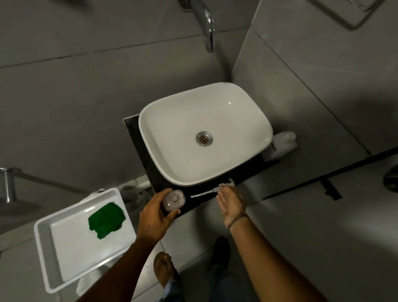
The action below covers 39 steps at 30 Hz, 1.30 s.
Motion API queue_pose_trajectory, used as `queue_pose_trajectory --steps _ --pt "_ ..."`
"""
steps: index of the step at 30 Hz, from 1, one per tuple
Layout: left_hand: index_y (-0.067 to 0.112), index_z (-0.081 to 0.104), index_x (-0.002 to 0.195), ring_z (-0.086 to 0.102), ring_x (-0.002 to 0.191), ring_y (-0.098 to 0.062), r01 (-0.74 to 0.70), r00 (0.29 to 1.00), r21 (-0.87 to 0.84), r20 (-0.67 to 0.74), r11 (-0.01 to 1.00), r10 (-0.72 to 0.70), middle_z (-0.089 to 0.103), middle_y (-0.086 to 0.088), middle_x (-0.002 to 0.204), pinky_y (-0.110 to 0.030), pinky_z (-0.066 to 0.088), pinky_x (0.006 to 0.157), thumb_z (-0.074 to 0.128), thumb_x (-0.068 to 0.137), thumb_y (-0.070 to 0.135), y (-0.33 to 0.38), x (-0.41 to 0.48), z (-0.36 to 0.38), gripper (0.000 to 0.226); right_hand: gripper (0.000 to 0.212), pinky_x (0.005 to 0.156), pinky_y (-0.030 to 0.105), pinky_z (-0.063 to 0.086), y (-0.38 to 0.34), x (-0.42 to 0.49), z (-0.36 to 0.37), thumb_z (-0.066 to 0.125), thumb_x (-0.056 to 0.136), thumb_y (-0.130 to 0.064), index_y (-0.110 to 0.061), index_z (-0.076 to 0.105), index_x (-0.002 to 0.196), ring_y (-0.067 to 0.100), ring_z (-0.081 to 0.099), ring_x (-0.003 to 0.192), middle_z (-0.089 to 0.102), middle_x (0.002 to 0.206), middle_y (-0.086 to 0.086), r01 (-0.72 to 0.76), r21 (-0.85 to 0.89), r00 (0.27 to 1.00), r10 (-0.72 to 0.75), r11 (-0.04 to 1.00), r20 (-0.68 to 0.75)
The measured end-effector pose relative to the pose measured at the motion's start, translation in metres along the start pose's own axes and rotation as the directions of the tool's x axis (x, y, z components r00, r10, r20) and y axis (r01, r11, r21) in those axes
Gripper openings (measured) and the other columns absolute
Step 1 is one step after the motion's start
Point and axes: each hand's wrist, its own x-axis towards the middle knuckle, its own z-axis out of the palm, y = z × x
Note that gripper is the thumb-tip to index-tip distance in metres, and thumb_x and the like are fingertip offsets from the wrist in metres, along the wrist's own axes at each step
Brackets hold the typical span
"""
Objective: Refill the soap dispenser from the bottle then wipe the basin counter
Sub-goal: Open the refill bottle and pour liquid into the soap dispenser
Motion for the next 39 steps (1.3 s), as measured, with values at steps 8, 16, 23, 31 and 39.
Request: queue_pose_trajectory --steps 8,16,23,31,39 --pt "0.024 0.062 0.140 0.060 0.119 -0.008 0.007 1.000 0.015 0.004 1.000 -0.007 0.068 0.007 0.133 -0.028 0.046 0.101 0.093 0.079 0.026 0.004 -0.002 0.001 0.069 0.027 0.078 0.026 0.060 0.004 0.030 0.019 0.068 0.092 0.007 0.012 0.064 0.118 0.024 0.068 0.089 0.068 0.108 0.020 -0.082 -0.130 0.996 0.079 0.988 -0.033" --pt "0.029 0.060 0.141 0.059 0.118 -0.001 0.029 1.000 0.008 0.008 1.000 -0.029 0.062 0.018 0.131 -0.008 0.040 0.097 0.093 0.078 0.027 0.005 -0.004 0.001 0.072 0.038 0.099 0.036 0.054 0.005 0.032 0.017 0.056 0.099 0.008 0.013 0.051 0.136 0.028 0.059 0.106 0.056 0.117 0.016 -0.147 -0.202 0.989 0.141 0.968 -0.048" --pt "0.033 0.059 0.141 0.058 0.119 0.000 0.041 0.999 0.022 0.007 0.999 -0.041 0.061 0.022 0.131 -0.008 0.039 0.098 0.093 0.078 0.029 0.002 -0.003 0.003 0.072 0.054 0.089 0.053 0.058 0.006 0.031 0.029 0.082 0.083 0.003 0.019 0.056 0.127 0.039 0.067 0.113 0.065 0.126 0.027 -0.124 -0.131 0.984 0.104 0.984 -0.146" --pt "0.031 0.060 0.140 0.060 0.120 -0.004 0.056 0.998 0.008 -0.002 0.998 -0.056 0.062 0.020 0.131 -0.025 0.048 0.103 0.093 0.077 0.028 0.002 -0.003 0.004 0.071 0.033 0.068 0.034 0.065 0.006 0.029 0.029 0.080 0.084 0.000 0.007 0.062 0.111 0.025 0.066 0.079 0.067 0.121 0.026 -0.138 -0.133 0.976 0.112 0.981 -0.189" --pt "0.024 0.049 0.151 0.056 0.134 -0.017 0.080 0.996 -0.010 -0.028 0.997 -0.081 0.058 0.000 0.148 -0.045 0.051 0.113 0.099 0.070 0.022 0.021 -0.009 -0.001 0.095 0.056 0.031 0.027 0.051 -0.001 0.016 0.029 0.083 0.081 0.004 0.013 0.054 0.128 0.039 0.069 0.084 0.060 0.126 0.027 -0.127 -0.014 0.975 0.123 0.992 -0.185"
